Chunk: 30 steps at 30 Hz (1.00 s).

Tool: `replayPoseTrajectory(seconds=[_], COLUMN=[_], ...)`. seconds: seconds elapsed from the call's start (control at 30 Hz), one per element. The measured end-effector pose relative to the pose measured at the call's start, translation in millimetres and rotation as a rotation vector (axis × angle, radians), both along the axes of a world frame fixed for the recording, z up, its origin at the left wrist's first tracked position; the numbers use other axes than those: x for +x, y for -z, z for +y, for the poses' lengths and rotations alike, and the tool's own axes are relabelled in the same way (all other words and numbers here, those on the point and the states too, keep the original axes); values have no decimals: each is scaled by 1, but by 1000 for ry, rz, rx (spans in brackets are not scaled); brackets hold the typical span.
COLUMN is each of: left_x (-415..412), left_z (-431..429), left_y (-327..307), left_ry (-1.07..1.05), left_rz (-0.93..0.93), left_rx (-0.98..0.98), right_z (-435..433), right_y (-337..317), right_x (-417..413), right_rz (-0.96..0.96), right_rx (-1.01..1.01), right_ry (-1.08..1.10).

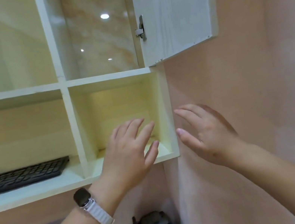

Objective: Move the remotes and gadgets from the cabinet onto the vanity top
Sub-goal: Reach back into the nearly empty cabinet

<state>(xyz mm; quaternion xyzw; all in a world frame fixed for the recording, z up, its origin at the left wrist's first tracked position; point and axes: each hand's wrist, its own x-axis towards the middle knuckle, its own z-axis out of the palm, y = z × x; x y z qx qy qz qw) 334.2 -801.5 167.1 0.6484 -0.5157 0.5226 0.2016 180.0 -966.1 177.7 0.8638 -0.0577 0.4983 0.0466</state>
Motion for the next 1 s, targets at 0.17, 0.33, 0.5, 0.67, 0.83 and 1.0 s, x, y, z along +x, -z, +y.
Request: replayPoseTrajectory(seconds=[0.17,0.33,0.5,0.67,0.83,1.0], left_x=[21,56,91,125,144,148], left_z=[-4,-1,8,24,31,31], left_y=[-49,-96,-119,-122,-120,-118], left_ry=[-71,-77,-165,-219,-200,-131], left_rz=[-82,-236,-320,-400,-496,-537], left_rx=[-32,-35,75,199,232,187], right_z=[-17,-30,-29,-21,-14,-8], right_y=[-42,-78,-91,-90,-90,-89], right_x=[16,24,43,59,72,96], right_rz=[-135,-300,-320,-371,-398,-369], right_rx=[100,223,250,272,197,90], right_ry=[-141,-245,-394,-547,-600,-474])
